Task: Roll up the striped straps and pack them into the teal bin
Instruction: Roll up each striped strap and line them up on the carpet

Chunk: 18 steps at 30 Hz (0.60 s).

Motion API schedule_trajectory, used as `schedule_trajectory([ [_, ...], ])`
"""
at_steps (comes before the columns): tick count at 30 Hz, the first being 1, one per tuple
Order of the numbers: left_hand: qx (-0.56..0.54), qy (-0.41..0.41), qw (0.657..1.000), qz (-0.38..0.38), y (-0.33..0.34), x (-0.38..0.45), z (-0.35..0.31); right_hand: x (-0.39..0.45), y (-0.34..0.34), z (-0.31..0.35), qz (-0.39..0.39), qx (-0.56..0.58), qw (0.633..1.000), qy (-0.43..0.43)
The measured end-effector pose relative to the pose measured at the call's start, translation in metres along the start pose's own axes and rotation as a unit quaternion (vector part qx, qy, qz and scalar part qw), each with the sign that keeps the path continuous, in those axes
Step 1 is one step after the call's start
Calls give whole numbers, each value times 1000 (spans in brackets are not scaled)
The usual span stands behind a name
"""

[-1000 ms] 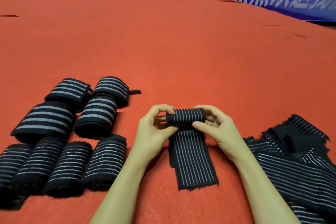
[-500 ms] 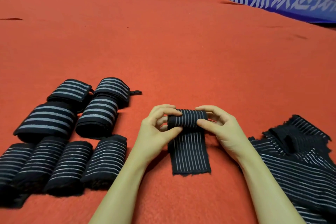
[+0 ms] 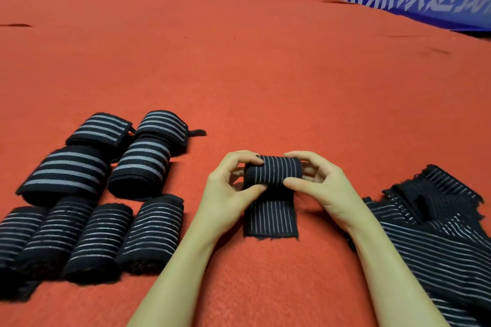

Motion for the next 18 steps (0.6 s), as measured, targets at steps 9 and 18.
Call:
schedule_trajectory([
  [9, -36, -13, 999, 8, -4, 1, 3, -1, -2, 5, -7, 9, 1000, 0],
  [18, -62, -5, 998, 16, 0, 1, 0, 0, -2, 6, -9, 60, 998, -6],
])
Point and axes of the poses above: each hand's wrist, its own x-axis towards the middle knuckle, its own y-axis out of the palm, z = x × y, the point moved 7 cm from there along x, towards the middle knuckle, and after that the axes turned 11 degrees about -y, right-handed, at the moved point
